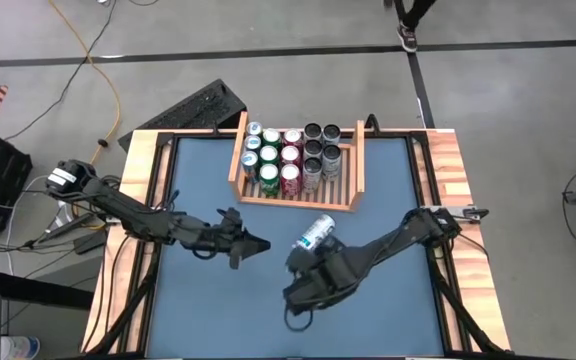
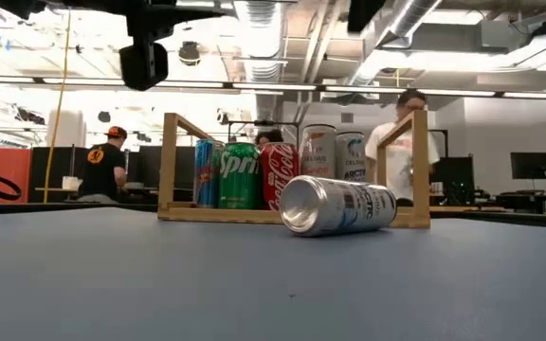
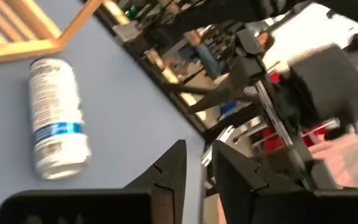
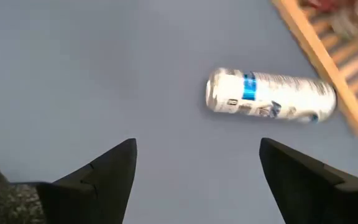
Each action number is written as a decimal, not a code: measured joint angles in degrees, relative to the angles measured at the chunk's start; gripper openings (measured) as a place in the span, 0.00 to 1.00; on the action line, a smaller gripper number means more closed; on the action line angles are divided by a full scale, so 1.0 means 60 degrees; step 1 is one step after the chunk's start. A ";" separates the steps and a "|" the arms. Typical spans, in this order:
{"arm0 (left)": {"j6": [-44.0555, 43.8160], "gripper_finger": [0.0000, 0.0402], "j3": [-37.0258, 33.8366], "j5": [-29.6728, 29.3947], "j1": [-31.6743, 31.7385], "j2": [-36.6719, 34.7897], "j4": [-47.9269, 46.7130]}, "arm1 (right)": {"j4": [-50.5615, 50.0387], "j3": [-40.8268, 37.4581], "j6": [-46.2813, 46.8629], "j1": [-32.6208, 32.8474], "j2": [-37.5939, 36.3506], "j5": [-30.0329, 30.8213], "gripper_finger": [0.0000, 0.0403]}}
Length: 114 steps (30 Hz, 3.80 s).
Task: Place canned beverage on shelf
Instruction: Put the light blue soda can on the shelf
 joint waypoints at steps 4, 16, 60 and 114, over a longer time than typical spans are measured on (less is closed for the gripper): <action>0.0024 0.19 0.0000 0.0030 -0.0004 0.0000 0.0665 | -0.0031 -0.0026 0.2423 -0.0029 -0.0222 0.0054 0.81; 0.0221 0.37 0.0004 0.1003 -0.0380 -0.0002 0.2892 | -0.0010 -0.1785 0.6771 -0.1047 -0.0871 -0.0374 0.81; -0.1211 0.54 0.0007 0.2270 -0.0793 -0.0004 0.1915 | 0.8491 -1.0803 1.1400 -0.3419 -0.2907 -0.1681 0.59; -0.0945 0.54 0.0007 -0.1228 -0.0780 0.0000 -0.1492 | 1.1099 -0.9625 0.1701 -0.0286 -0.0165 1.1043 0.56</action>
